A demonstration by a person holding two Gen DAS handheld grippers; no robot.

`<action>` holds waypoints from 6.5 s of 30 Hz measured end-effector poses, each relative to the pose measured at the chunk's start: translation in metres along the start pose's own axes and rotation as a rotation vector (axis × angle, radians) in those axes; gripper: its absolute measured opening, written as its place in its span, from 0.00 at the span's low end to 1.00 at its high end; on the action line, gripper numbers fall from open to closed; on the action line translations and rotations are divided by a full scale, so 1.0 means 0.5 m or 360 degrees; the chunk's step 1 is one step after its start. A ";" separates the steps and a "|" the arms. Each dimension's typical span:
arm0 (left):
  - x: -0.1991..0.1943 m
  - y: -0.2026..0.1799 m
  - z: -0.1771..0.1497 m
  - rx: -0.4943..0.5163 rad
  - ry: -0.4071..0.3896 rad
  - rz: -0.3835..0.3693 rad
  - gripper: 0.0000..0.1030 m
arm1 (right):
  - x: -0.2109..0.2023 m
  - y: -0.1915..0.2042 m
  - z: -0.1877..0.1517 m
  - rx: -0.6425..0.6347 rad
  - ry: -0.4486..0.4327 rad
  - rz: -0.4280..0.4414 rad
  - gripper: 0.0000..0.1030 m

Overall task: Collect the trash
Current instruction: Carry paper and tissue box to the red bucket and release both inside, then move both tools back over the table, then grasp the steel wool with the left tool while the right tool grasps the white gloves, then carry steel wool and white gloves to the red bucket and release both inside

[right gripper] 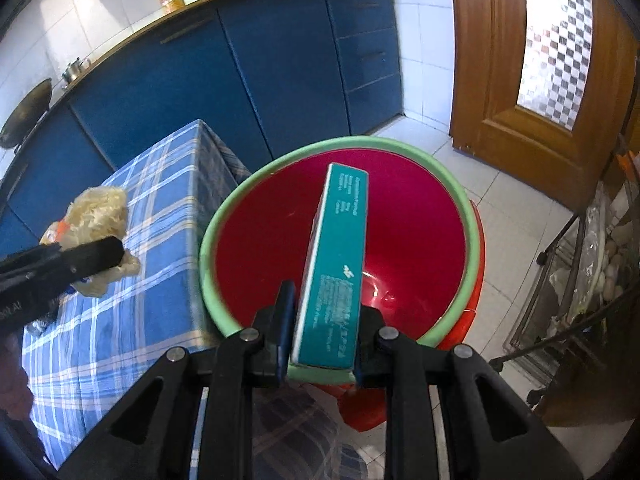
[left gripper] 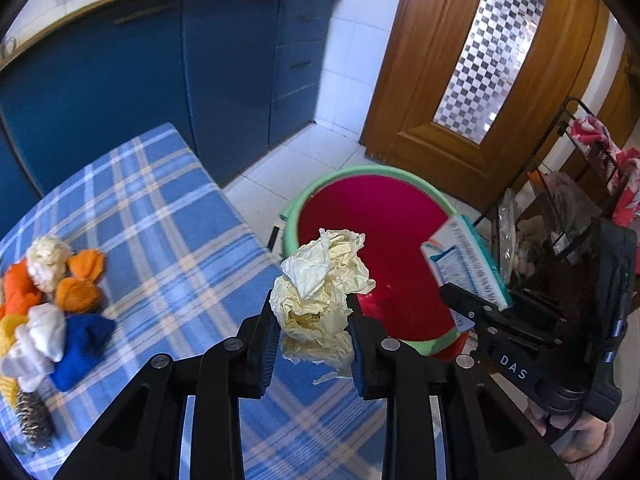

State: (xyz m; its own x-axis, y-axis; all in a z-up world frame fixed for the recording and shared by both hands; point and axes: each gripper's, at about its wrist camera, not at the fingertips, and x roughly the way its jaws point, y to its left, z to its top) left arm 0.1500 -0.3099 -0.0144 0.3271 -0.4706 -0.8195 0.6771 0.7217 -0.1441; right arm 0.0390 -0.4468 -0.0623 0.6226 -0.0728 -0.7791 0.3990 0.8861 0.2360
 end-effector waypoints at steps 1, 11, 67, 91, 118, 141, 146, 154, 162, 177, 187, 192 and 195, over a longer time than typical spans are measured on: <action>0.008 -0.005 0.001 0.0001 0.0012 -0.0007 0.30 | 0.003 -0.006 0.000 0.0008 -0.0001 0.0010 0.31; 0.066 -0.057 0.014 0.0071 0.0071 -0.0061 0.34 | -0.039 -0.051 -0.005 0.0116 -0.0153 0.0001 0.47; -0.209 0.186 -0.159 -0.0354 -0.0240 0.0322 0.65 | -0.145 0.132 -0.071 -0.0042 -0.0166 0.0210 0.47; -0.197 0.440 -0.277 -0.0725 -0.0170 0.0625 0.63 | -0.068 0.312 -0.063 -0.0279 -0.0009 0.0302 0.48; -0.232 0.481 -0.284 -0.0786 -0.0358 0.0502 0.27 | -0.005 0.431 -0.051 -0.0439 0.0084 0.0350 0.48; -0.256 0.524 -0.293 -0.0861 -0.0391 0.0549 0.27 | 0.108 0.642 -0.007 -0.0659 0.0120 0.0437 0.48; -0.252 0.526 -0.295 -0.0864 -0.0389 0.0541 0.27 | 0.127 0.652 -0.010 -0.0689 0.0132 0.0444 0.33; -0.253 0.518 -0.296 -0.0861 -0.0389 0.0539 0.27 | 0.102 0.647 -0.018 -0.0709 0.0074 0.0543 0.05; -0.267 0.499 -0.289 -0.0834 -0.0410 0.0534 0.27 | 0.032 0.632 -0.016 -0.0709 -0.0046 0.0615 0.04; -0.293 0.428 -0.261 -0.0699 -0.0442 0.0460 0.27 | -0.082 0.510 -0.011 -0.0542 -0.0239 0.0577 0.04; -0.273 0.339 -0.211 -0.0525 -0.0395 0.0344 0.27 | -0.139 0.387 -0.010 -0.0414 -0.0328 0.0407 0.04; -0.248 0.282 -0.181 -0.0429 -0.0350 0.0300 0.27 | -0.151 0.318 -0.010 -0.0305 -0.0352 0.0342 0.04; -0.234 0.249 -0.165 -0.0376 -0.0330 0.0275 0.27 | -0.156 0.276 -0.010 -0.0242 -0.0368 0.0298 0.04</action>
State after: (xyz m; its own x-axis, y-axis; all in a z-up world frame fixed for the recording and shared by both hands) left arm 0.1417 -0.1232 0.0179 0.5667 -0.4068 -0.7165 0.4368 0.8857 -0.1574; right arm 0.0423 -0.3165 0.0283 0.8189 0.0110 -0.5739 0.1692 0.9507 0.2597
